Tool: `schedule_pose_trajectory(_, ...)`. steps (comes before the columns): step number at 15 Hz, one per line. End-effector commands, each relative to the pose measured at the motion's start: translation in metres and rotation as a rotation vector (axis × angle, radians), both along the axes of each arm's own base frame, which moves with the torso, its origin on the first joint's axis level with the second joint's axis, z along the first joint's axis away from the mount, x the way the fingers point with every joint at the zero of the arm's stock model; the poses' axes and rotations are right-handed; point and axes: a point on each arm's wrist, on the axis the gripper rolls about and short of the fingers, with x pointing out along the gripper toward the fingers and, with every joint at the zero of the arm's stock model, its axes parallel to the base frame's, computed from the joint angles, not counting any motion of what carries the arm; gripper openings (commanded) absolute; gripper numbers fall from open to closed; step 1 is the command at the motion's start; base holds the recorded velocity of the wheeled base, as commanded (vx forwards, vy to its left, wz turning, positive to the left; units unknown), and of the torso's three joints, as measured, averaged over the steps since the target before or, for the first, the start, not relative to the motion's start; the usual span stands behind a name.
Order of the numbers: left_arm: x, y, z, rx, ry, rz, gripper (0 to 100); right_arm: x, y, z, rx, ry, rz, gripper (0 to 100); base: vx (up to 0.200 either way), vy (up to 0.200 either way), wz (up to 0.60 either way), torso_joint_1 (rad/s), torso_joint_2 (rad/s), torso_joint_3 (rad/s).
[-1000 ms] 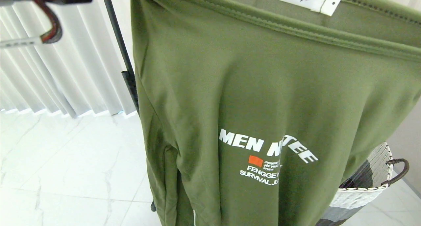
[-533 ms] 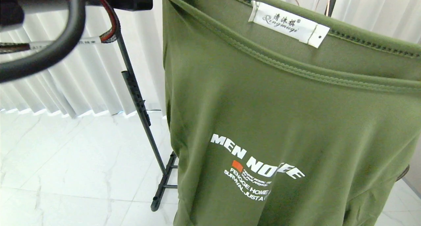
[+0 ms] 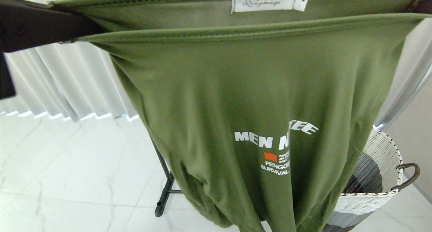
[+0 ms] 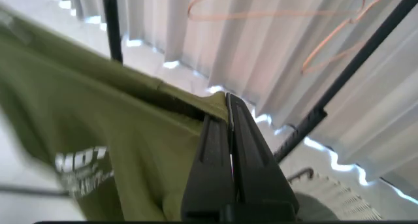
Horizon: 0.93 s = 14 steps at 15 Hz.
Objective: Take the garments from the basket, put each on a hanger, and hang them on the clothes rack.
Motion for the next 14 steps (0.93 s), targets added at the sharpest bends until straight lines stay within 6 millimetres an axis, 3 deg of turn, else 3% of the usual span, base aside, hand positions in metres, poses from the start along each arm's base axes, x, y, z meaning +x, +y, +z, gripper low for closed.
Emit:
schedule_pose_trajectory(1, -0.019, 0.016, 0.004, -0.041, -0.021, -0.077, 0, 0.018, 0.034, -0.006, -0.014, -0.005, 0.001, 0, 0.000, 0.000, 0.00, 0.000, 0.00, 0.000)
schedule_pose_trajectory(3, -0.029, 0.013, 0.004, -0.043, -0.022, -0.164, 0, 0.023, 0.044, -0.003, -0.008, -0.048, 0.015, 0, 0.000, 0.000, 0.00, 0.000, 0.00, 0.000)
schedule_pose_trajectory(8, -0.036, 0.009, 0.003, -0.039, -0.021, -0.230, 0, 0.022, 0.041, -0.003, -0.009, -0.055, 0.020, 0, 0.000, 0.000, 0.00, 0.000, 0.00, 0.000)
schedule_pose_trajectory(14, -0.014, -0.014, 0.008, -0.089, -0.058, -0.078, 0, 0.020, 0.019, 0.000, -0.004, -0.057, -0.037, 0, 0.000, 0.000, 0.00, 0.000, 0.00, 0.000)
